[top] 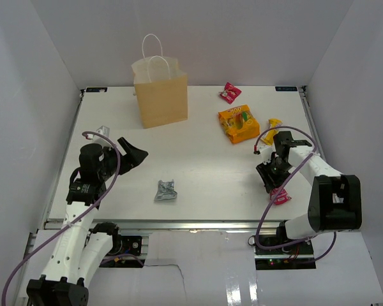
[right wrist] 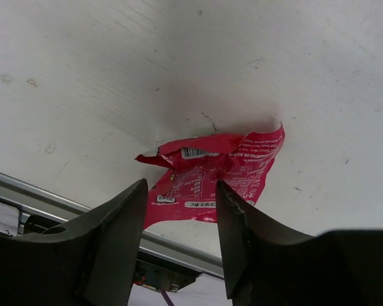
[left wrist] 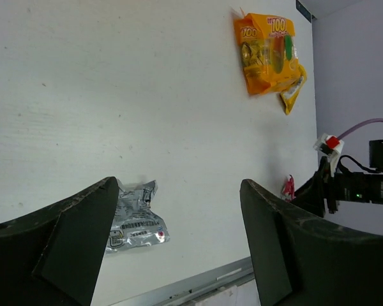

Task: Place the snacks into the paper bag

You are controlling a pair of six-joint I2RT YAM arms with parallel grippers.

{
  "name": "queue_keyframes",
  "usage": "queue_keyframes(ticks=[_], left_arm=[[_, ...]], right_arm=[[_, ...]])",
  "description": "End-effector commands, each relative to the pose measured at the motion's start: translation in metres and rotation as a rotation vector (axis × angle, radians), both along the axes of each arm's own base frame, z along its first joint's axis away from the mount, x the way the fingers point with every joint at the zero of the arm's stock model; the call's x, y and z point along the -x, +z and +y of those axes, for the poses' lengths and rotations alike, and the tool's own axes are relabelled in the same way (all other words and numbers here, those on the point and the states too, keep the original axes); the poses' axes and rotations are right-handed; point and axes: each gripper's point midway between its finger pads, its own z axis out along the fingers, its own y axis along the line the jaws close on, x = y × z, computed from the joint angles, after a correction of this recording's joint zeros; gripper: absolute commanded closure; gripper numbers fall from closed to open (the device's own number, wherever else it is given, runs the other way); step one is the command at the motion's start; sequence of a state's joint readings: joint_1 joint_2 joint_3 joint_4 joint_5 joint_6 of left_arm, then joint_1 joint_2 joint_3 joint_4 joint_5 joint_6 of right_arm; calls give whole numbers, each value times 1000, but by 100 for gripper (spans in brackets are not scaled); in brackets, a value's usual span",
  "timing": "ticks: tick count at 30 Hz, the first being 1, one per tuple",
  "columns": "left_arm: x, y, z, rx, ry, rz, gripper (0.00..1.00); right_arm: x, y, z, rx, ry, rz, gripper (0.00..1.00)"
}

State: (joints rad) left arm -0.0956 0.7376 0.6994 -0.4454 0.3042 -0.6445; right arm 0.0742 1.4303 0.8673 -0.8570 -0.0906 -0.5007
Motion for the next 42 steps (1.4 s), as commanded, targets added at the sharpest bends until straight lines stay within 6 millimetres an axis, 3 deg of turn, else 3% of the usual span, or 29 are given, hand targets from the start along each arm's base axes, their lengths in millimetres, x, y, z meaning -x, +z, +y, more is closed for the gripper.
queue_keyframes(ticks=[1, 5, 12, 15, 18, 21, 27, 29, 30, 32, 33, 34, 36, 37, 39, 40, 42], left_arm=[[12, 2, -11, 93, -24, 9, 13], [17, -7, -13, 116, -24, 32, 13], [17, -9, -14, 123, -30, 42, 12], [18, -8, -16, 126, -40, 41, 12], [19, -7, -17, 132, -52, 39, 12], [22, -7, -20, 139, -70, 36, 12], [24, -6, -24, 159, -92, 30, 12], [24, -5, -26, 164, -99, 28, 12], [25, -4, -27, 169, -109, 27, 12], [26, -3, -29, 179, -120, 26, 12], [28, -2, -31, 186, -132, 25, 12], [28, -2, -32, 190, -135, 27, 12], [30, -1, -33, 196, -143, 27, 12], [31, -1, -34, 201, -147, 29, 12], [33, -3, -35, 215, -147, 38, 12], [35, -5, -36, 227, -151, 49, 12], [36, -4, -37, 239, -149, 51, 12]], right_arm=[[-7, -5, -5, 42, -20, 6, 48], [-8, -15, -7, 56, -28, 37, 62], [-25, -6, -4, 33, -18, -66, 85], [-36, 8, 9, -43, 7, -159, 92], [-52, 36, 25, -137, 76, -276, 92], [-71, 76, 47, -256, 167, -417, 92], [-119, 181, 96, -519, 300, -724, 92], [-142, 202, 114, -598, 277, -741, 92], [-158, 237, 121, -623, 289, -814, 92], [-186, 261, 145, -691, 273, -859, 92], [-198, 297, 155, -715, 290, -940, 92], [-210, 299, 176, -745, 301, -935, 92], [-234, 329, 197, -777, 260, -1004, 92], [-253, 351, 221, -794, 259, -1048, 92], [-279, 373, 236, -813, 197, -1086, 92], [-300, 392, 253, -847, 150, -1129, 92], [-323, 408, 276, -887, 112, -1213, 92]])
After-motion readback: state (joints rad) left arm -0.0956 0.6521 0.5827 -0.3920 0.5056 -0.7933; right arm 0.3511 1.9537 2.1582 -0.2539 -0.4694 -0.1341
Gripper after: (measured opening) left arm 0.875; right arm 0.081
